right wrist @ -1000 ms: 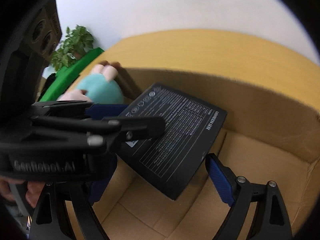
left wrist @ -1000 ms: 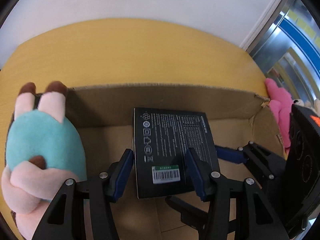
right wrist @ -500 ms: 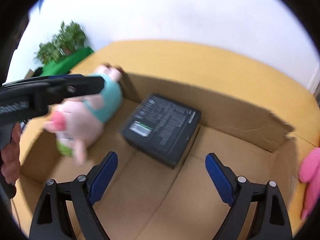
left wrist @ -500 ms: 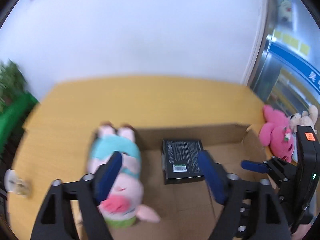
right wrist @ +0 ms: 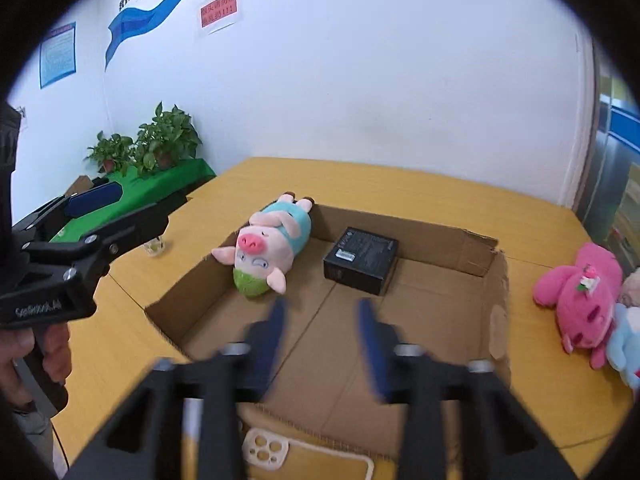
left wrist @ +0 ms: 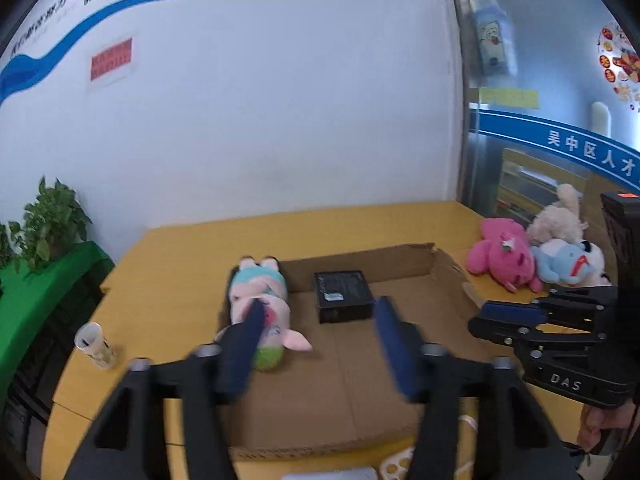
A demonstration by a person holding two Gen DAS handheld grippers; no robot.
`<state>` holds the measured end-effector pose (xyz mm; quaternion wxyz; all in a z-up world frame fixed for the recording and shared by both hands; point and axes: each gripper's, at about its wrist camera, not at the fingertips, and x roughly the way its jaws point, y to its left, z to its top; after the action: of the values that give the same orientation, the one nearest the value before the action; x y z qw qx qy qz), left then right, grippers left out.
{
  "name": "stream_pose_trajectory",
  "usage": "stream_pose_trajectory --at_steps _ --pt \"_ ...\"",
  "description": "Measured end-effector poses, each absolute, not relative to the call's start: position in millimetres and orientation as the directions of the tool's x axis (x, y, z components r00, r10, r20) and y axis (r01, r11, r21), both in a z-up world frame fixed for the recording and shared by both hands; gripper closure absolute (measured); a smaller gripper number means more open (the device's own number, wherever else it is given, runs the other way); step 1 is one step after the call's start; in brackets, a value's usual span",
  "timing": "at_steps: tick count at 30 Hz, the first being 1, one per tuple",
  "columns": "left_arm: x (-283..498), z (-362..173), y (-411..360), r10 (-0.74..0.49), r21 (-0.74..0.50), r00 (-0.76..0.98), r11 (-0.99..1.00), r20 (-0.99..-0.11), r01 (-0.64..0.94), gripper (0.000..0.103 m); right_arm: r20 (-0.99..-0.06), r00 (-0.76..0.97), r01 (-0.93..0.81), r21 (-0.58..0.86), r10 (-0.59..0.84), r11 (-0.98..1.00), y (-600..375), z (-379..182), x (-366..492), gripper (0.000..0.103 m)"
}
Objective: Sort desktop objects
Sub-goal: 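Lower the black box into the cardboard box and open the left tool, then move the right tool toward the black sunglasses on the table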
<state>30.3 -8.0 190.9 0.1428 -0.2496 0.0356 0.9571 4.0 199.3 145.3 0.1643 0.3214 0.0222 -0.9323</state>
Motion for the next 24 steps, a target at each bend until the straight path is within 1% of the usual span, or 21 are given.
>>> stream_pose_trajectory --at_steps 1,2,3,4,5,6,7,8,9,10,15,18,24 --pt "33.5 187.8 -10.0 0.296 -0.051 -0.805 -0.948 -0.514 -0.315 0.092 -0.61 -0.737 0.317 0.069 -0.292 -0.946 198.2 144.0 9.5 0.084" --pt "38.5 185.5 -11.3 0.314 -0.074 -0.79 -0.943 -0.527 -0.325 0.092 -0.609 -0.741 0.308 0.066 -0.283 -0.949 197.1 143.6 14.9 0.08" --pt "44.6 184.3 -11.3 0.311 -0.074 -0.79 -0.944 -0.529 -0.322 0.091 -0.606 -0.747 0.298 0.063 -0.274 -0.952 195.9 143.7 21.6 0.072" --pt "51.2 183.8 -11.1 0.294 -0.06 -0.801 -0.949 -0.521 -0.309 0.088 -0.604 -0.75 0.295 0.063 -0.272 -0.953 194.7 143.5 28.0 0.044" --pt "57.4 183.7 -11.3 0.274 -0.046 -0.813 -0.955 -0.514 -0.293 0.067 -0.598 -0.754 0.293 0.063 -0.271 -0.954 193.9 144.0 35.2 0.015" --pt "63.2 183.4 -11.9 0.255 -0.037 -0.823 -0.961 -0.507 -0.275 0.028 -0.586 -0.766 0.288 0.057 -0.265 -0.956 194.4 148.1 46.2 0.011" --pt "69.4 184.1 -13.9 0.234 -0.036 -0.838 -0.968 -0.493 -0.249 0.01 -0.575 -0.775 0.285 0.048 -0.26 -0.957 194.5 149.4 53.3 0.011" --pt "75.9 184.7 -16.1 0.222 -0.04 -0.855 -0.972 -0.469 -0.231 0.0 -0.572 -0.78 0.284 0.04 -0.255 -0.958 193.9 150.1 58.3 0.011" --pt "84.1 185.5 -18.0 0.22 -0.044 -0.869 -0.973 -0.444 -0.225 0.0 -0.57 -0.783 0.279 0.031 -0.247 -0.96 193.4 150.5 63.2 0.011" --pt "89.4 185.6 -18.3 0.227 -0.043 -0.869 -0.972 -0.44 -0.232 0.0 -0.569 -0.786 0.276 0.026 -0.241 -0.961 193.4 151.3 68.4 0.011" --pt "101.0 178.4 -16.7 0.2 0.007 -0.869 -0.974 -0.453 -0.228 0.0 -0.56 -0.791 0.275 0.033 -0.245 -0.961 195.4 152.5 82.6 0.011" --pt "107.2 174.5 -18.8 0.182 0.007 -0.874 -0.978 -0.45 -0.208 0.0 -0.56 -0.795 0.268 0.017 -0.231 -0.963 194.7 151.2 88.9 0.011" --pt "113.7 162.8 -14.6 0.187 0.002 -0.872 -0.978 -0.453 -0.211 0.0 -0.577 -0.782 0.275 0.022 -0.237 -0.961 195.3 139.1 94.5 0.011"
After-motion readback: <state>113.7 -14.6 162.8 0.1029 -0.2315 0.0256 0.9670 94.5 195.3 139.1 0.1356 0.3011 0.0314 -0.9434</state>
